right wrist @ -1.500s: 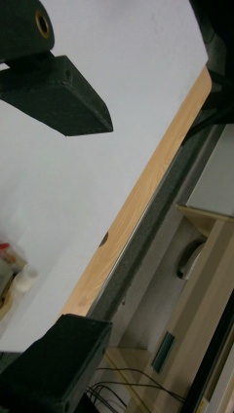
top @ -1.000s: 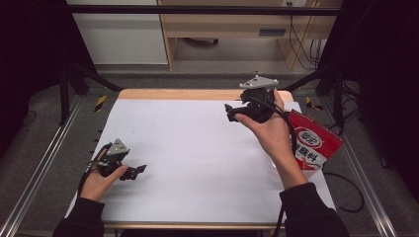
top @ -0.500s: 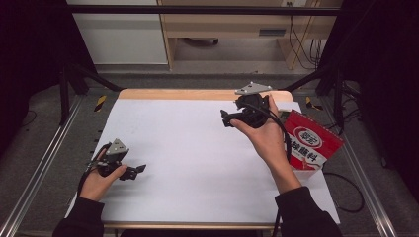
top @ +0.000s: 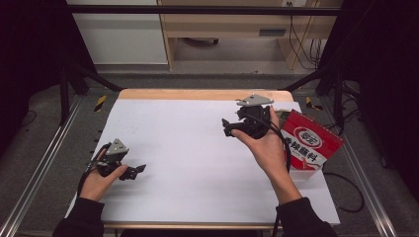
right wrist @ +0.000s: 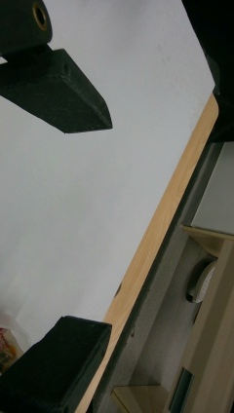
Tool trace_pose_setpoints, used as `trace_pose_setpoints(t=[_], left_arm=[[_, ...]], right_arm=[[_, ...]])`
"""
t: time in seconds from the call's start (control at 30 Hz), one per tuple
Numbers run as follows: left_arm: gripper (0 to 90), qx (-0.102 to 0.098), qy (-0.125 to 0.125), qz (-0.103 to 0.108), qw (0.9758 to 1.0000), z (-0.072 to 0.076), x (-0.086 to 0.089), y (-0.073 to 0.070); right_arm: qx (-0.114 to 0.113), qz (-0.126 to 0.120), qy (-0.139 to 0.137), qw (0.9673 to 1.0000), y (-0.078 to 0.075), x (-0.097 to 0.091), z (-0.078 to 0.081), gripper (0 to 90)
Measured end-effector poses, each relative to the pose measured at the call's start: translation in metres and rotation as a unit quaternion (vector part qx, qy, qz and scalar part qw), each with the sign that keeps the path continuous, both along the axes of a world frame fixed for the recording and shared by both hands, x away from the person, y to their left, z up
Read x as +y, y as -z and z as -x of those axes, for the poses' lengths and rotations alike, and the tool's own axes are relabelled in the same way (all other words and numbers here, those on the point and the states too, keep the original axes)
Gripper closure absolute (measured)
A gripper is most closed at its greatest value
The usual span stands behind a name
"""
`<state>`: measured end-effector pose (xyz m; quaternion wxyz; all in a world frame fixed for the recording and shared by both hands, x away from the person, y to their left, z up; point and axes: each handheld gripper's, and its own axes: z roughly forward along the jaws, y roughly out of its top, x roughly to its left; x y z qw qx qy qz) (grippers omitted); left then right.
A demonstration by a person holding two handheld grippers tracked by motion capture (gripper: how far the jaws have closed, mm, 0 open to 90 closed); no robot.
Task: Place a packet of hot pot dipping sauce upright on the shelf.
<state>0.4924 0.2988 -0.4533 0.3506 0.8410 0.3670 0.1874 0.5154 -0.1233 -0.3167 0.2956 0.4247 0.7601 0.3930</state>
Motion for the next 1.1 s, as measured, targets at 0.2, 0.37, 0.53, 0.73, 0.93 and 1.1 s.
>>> trace_pose_setpoints(t=[0.2,0.37,0.53,0.73,0.93,1.1], left_arm=[[5.8,0.0,-0.001,0.0,1.0,0.0,0.0,0.0],[5.8,0.0,-0.001,-0.001,1.0,0.0,0.0,0.0],[5.7,0.001,-0.002,0.0,1.0,0.0,0.0,0.0],[5.6,0.001,-0.003,0.0,1.0,0.0,0.0,0.0],[5.6,0.001,-0.003,0.0,1.0,0.0,0.0,0.0],[5.5,0.0,-0.003,-0.001,1.0,0.0,0.0,0.0]], right_arm=[[0.008,-0.005,0.002,0.9999,0.018,-0.003,0.004,7.1],[0.02,-0.012,0.003,0.9997,0.034,0.0,0.006,7.0],[0.031,-0.01,-0.001,0.9995,0.049,0.003,0.007,6.8],[0.048,-0.008,-0.002,0.9988,0.066,0.006,0.008,6.7],[0.061,-0.005,0.0,0.9981,0.08,0.008,0.01,6.7],[0.068,-0.005,0.004,0.9976,0.09,0.009,0.012,6.5]])
